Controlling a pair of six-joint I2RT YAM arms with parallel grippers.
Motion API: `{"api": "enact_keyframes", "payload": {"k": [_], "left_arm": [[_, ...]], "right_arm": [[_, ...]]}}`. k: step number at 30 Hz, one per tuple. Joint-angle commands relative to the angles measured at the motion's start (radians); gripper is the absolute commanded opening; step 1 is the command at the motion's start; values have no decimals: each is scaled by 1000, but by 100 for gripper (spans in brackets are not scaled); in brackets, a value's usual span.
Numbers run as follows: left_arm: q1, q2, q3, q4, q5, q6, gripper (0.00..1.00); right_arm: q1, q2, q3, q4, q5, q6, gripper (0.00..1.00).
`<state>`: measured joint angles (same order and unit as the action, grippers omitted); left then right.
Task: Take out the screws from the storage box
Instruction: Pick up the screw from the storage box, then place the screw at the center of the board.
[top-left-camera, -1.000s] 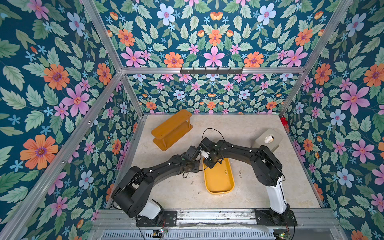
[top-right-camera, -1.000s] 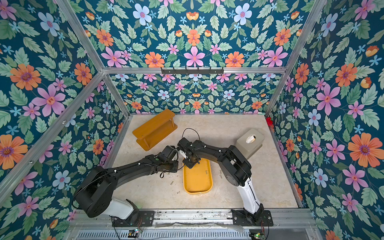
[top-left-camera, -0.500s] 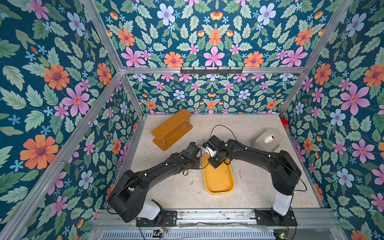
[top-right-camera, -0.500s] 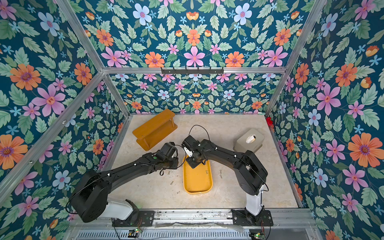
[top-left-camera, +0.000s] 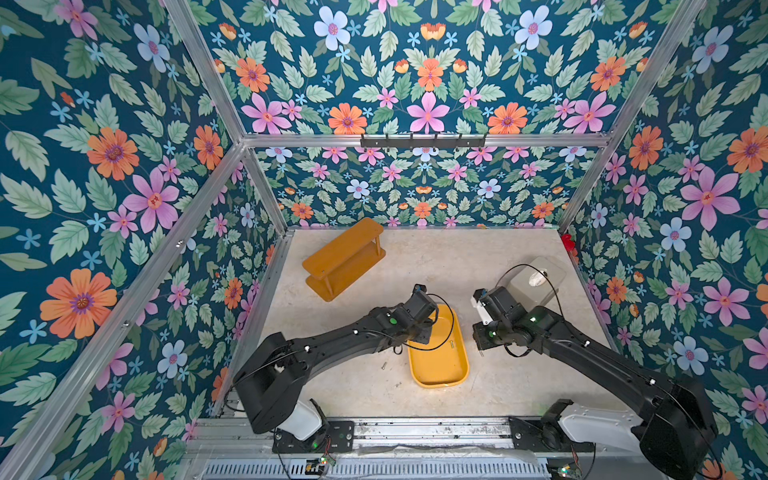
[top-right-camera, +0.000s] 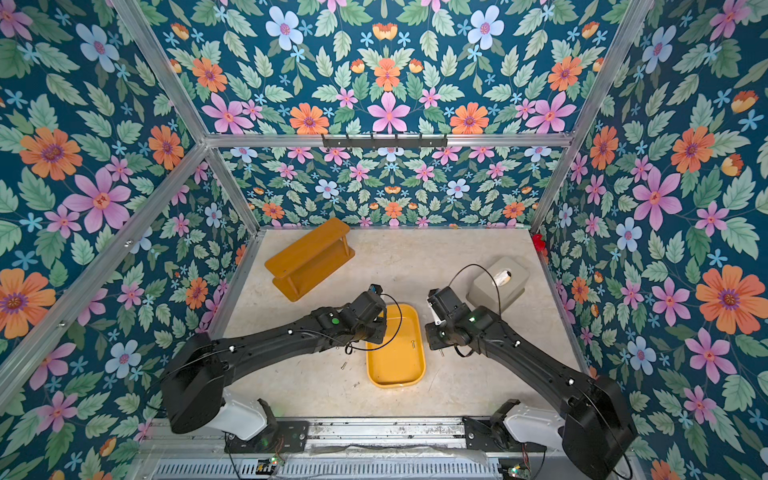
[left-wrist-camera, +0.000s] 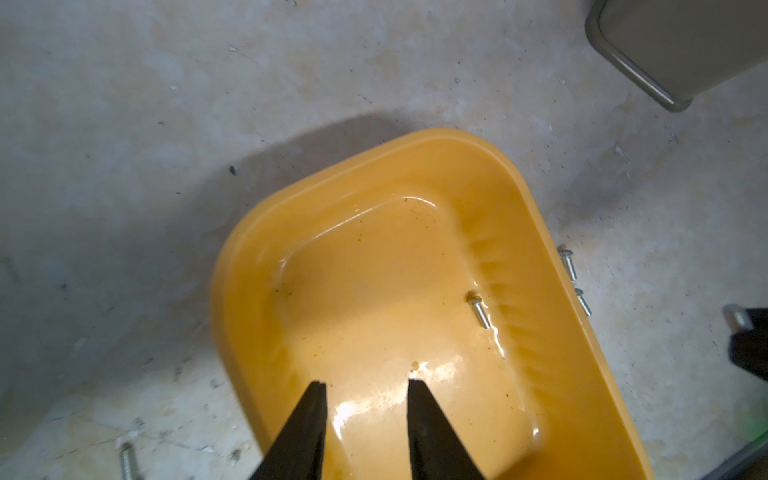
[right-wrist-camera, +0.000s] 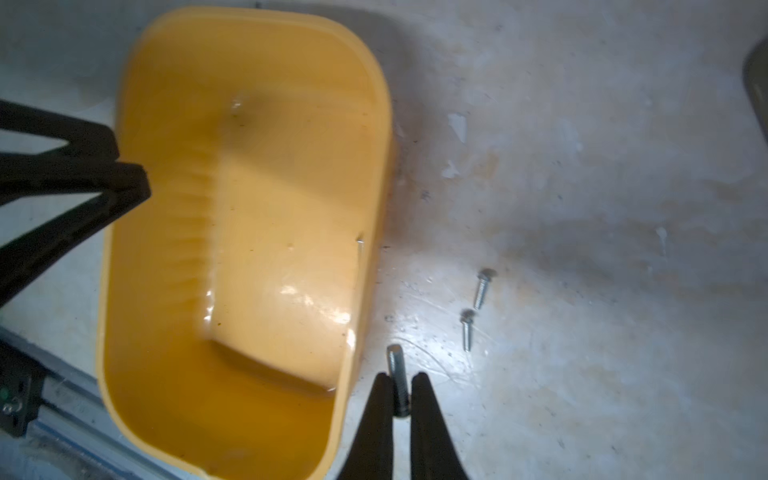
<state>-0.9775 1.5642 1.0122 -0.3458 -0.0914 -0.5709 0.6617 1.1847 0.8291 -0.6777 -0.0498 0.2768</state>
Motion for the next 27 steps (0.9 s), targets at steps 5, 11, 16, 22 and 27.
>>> {"api": "enact_keyframes", "payload": {"k": [5,11,16,22,27], "left_arm": [[-60,180,53,180,35,-44,39],[-92,271,96,214,40,-57,40],[-105,300,100,208,33,-64,41],[-105,316,86,210,40,-69,41],[-106,320,83,209,46,-76,41]], "right_arm": [[-20,53,-74,-1,-34,73,1],[-20,161,-91,32,-62,58,4],[-20,245,-77,45,-77,50,9],[-20,270,-63,40,-60,47,22],[-21,233,-47,36,-46,53,24]]}}
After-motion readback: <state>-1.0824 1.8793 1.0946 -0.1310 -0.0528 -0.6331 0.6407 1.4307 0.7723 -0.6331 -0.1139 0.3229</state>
